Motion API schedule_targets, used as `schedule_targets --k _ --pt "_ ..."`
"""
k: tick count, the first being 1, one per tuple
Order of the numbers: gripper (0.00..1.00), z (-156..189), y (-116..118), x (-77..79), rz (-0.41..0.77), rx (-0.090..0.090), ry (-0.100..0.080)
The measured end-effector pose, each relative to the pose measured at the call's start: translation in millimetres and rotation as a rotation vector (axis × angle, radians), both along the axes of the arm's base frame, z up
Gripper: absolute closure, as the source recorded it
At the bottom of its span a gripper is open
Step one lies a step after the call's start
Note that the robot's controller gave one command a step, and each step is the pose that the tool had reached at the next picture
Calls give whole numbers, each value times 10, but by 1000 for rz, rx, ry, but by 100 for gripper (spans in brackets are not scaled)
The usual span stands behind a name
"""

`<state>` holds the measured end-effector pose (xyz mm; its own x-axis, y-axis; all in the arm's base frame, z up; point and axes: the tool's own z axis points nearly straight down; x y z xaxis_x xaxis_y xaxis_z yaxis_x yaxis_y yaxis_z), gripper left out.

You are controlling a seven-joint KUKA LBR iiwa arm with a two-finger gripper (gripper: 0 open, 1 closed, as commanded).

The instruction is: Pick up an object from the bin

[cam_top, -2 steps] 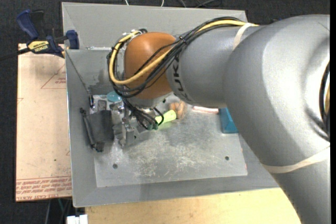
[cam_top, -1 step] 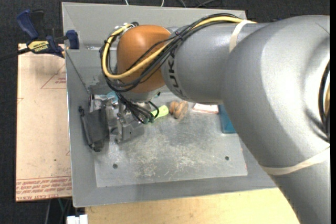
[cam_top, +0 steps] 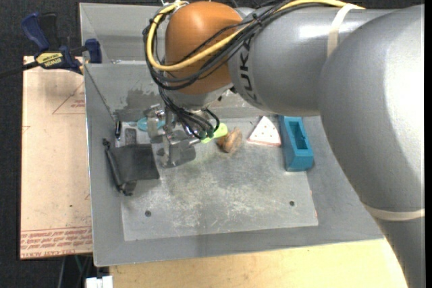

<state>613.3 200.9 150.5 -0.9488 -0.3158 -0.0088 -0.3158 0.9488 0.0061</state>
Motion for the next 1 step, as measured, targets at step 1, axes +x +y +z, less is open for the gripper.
schedule_targets --k 1 --pt "100 753 67 -55 -12 0 4"
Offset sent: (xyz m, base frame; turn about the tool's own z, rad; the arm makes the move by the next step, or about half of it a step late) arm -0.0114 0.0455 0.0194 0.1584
